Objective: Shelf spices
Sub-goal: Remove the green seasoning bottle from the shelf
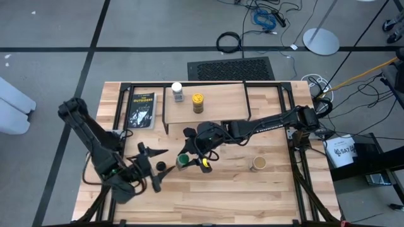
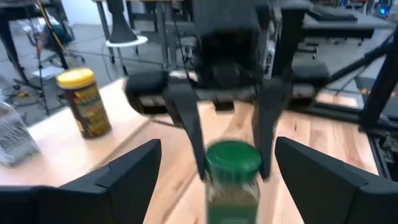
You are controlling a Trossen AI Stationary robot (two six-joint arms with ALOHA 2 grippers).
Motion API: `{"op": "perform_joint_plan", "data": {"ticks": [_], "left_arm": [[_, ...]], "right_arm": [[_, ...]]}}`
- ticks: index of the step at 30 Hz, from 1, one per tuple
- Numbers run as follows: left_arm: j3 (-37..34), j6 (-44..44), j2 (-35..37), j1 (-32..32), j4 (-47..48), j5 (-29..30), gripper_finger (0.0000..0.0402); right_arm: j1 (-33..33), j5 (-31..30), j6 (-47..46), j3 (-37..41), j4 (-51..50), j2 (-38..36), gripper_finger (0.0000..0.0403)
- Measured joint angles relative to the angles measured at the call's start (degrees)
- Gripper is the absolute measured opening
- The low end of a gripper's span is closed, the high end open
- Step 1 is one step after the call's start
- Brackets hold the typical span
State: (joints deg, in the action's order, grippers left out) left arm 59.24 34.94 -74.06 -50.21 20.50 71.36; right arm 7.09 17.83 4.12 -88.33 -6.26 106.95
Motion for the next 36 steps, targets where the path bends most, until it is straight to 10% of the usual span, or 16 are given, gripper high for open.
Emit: {"op": "perform_joint_plan", "data": {"ticks": [36], "left_arm": [[0.0, -13.3, 7.4, -0.5, -0.3, 7.2, 0.0325]], "right_arm": [[-1.0, -3.0, -5.0, -0.2, 12.5, 16.3, 0.0201]]}}
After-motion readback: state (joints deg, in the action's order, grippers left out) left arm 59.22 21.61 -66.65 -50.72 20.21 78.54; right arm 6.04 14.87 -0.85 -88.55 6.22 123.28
